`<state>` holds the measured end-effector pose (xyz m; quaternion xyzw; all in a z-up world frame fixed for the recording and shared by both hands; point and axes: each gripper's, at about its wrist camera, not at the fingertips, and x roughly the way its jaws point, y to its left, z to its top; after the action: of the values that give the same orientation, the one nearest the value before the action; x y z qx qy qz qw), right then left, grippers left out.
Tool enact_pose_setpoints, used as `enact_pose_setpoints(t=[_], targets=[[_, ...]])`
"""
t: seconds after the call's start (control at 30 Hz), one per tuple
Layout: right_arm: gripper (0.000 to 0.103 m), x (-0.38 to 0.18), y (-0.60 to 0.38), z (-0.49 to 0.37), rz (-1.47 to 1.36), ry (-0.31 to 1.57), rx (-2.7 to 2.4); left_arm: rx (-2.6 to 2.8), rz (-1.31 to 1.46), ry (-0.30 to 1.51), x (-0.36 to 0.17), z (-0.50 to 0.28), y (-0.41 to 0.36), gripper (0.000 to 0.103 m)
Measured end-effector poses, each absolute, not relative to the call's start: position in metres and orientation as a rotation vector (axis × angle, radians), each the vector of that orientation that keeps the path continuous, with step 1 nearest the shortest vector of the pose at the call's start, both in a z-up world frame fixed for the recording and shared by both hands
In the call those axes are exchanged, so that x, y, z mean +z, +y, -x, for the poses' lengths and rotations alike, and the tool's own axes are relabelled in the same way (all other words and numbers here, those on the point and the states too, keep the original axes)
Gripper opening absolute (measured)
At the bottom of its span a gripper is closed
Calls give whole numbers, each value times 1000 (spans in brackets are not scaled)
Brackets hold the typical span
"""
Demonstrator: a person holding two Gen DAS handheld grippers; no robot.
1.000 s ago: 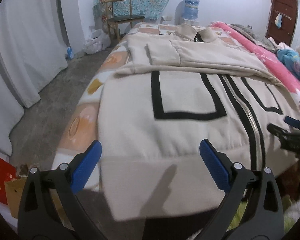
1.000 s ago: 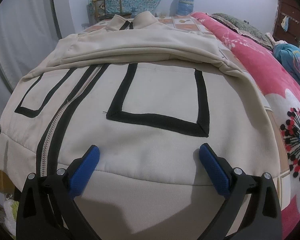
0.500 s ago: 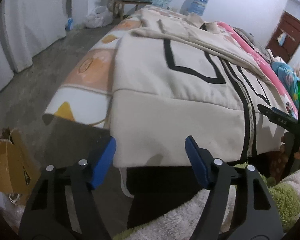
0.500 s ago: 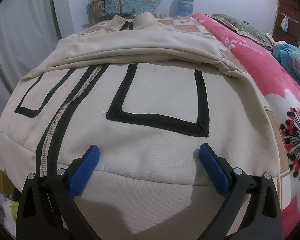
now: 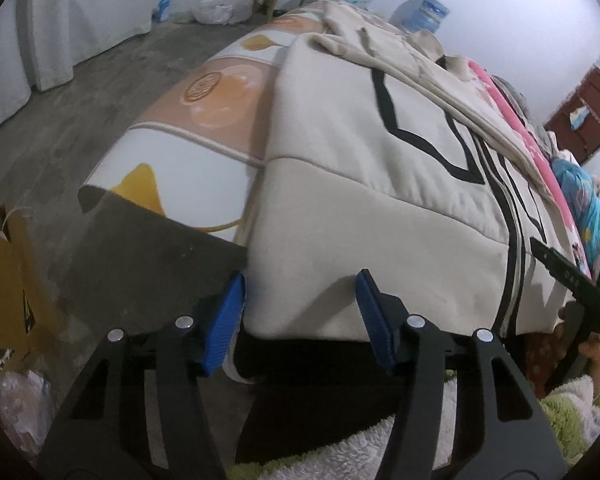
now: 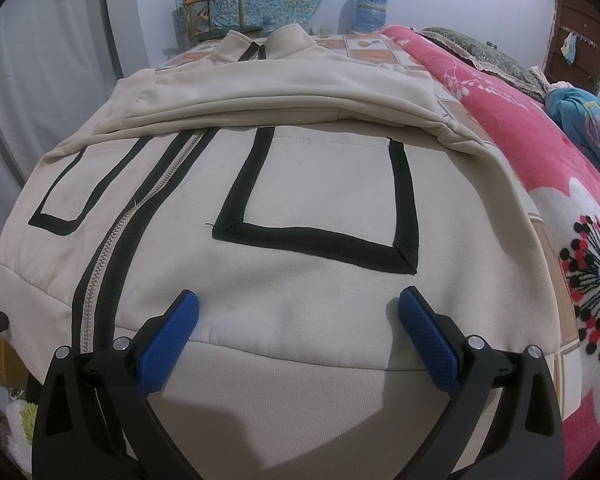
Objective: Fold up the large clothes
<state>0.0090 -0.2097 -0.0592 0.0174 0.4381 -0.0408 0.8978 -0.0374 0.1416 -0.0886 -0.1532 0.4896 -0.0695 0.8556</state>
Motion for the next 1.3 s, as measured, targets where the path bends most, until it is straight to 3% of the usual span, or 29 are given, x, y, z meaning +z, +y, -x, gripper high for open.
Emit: enact_pose_setpoints(t=[0.33,0.57,0.77,1.3], targets=[[97,-59,-210,-8,-36,905,-86,-181,460,1042,-103,24,152,55],[97,-60,-210,-8,-36,904,-87,-209,276,1001,-74,44,132,28],[97,-59,-211,-8,-40,901,-92,-243,56,915,-44,60,100,28],[97,-59,-210,-9,-42,901,-97,-147,103,991,-72,31,108,27]])
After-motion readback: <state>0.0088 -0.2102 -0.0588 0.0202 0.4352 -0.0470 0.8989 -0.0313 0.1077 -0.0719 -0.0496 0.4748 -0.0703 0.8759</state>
